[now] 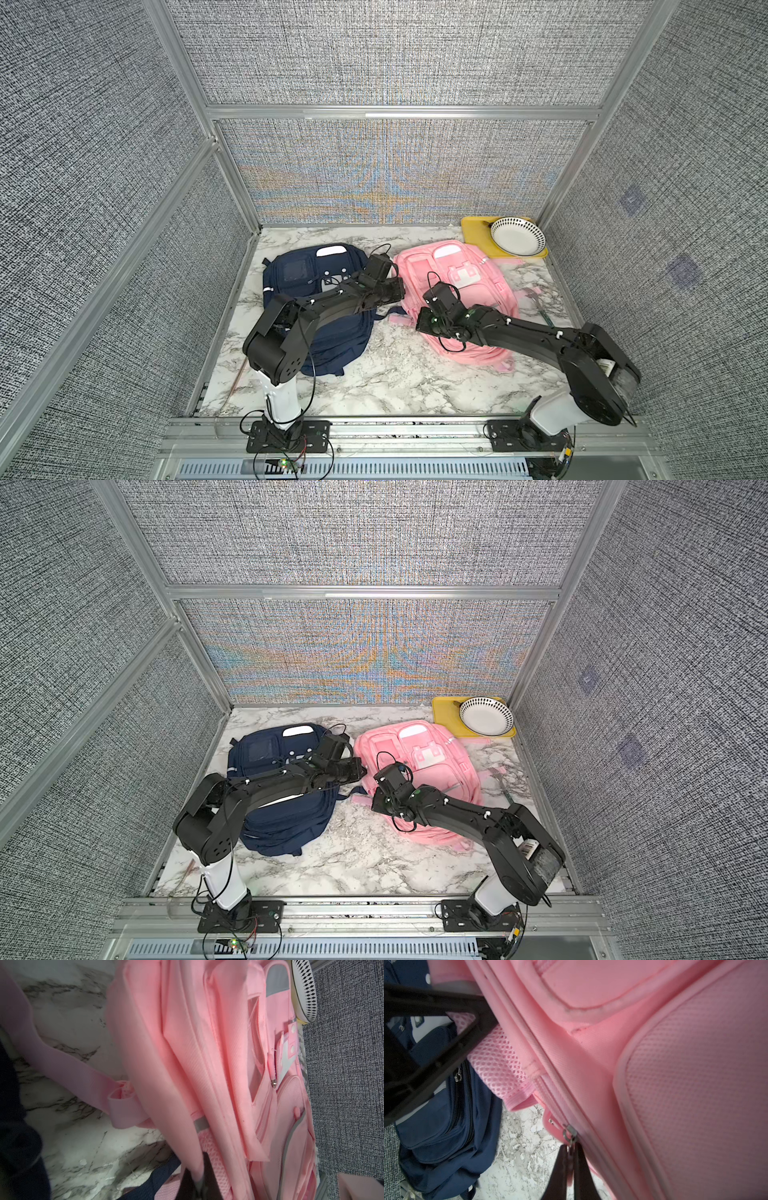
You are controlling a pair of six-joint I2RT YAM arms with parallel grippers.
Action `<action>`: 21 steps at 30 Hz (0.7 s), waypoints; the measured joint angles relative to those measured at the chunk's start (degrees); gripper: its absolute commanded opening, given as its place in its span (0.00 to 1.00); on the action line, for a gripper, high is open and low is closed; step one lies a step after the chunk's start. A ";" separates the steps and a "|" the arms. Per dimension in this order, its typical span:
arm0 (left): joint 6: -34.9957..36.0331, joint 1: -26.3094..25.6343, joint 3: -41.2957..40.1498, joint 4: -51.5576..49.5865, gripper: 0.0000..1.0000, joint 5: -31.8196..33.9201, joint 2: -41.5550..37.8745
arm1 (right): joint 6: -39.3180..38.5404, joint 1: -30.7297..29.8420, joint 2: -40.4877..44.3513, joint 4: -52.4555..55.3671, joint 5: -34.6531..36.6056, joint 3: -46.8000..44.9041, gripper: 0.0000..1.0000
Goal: Zip up the backpack
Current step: Zip the zipper on the backpack.
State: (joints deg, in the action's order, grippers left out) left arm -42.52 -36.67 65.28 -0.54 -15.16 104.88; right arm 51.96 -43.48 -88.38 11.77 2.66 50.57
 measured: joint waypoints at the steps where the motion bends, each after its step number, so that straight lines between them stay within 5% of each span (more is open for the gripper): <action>1: 0.00 0.00 0.00 -0.02 0.00 -0.02 0.00 | -0.07 0.00 0.11 0.04 0.02 -0.13 0.00; 21: 2.03 2.60 8.41 -5.64 0.00 -0.50 4.02 | -8.41 -0.04 5.07 3.43 0.39 -3.45 0.00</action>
State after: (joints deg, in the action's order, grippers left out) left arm -40.49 -34.06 73.69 -6.17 -15.66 108.90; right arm 43.55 -43.53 -83.31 15.20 3.05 47.11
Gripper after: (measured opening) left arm 0.065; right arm 0.084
